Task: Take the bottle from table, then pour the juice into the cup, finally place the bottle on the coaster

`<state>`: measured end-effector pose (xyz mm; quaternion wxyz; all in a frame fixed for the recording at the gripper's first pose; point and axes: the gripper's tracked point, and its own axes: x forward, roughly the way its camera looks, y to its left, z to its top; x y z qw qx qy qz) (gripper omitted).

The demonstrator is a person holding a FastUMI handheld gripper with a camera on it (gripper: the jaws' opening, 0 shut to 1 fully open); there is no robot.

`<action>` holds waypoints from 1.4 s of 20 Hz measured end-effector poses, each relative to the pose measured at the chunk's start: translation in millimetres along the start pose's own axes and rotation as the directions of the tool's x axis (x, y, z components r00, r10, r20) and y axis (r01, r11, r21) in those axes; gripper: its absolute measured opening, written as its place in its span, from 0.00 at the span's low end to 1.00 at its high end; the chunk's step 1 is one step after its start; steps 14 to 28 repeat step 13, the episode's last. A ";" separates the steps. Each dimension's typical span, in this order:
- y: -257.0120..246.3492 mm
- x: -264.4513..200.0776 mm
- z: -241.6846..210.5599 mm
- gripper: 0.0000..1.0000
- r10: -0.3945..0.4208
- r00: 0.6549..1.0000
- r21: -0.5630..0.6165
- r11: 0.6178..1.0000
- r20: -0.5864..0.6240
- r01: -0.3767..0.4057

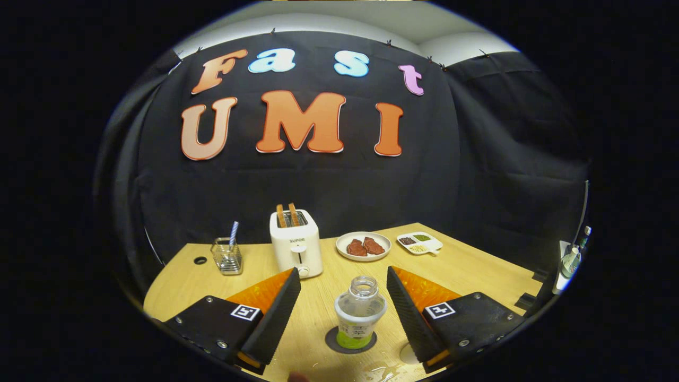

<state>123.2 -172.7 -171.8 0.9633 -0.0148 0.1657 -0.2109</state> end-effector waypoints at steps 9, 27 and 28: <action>33.0 -101.1 62.2 0.97 0.152 0.977 0.014 0.988 0.149 -0.156; 56.3 -136.7 64.5 0.97 0.252 0.951 0.030 0.965 0.182 -0.261; 56.3 -136.7 64.5 0.97 0.252 0.951 0.030 0.965 0.182 -0.261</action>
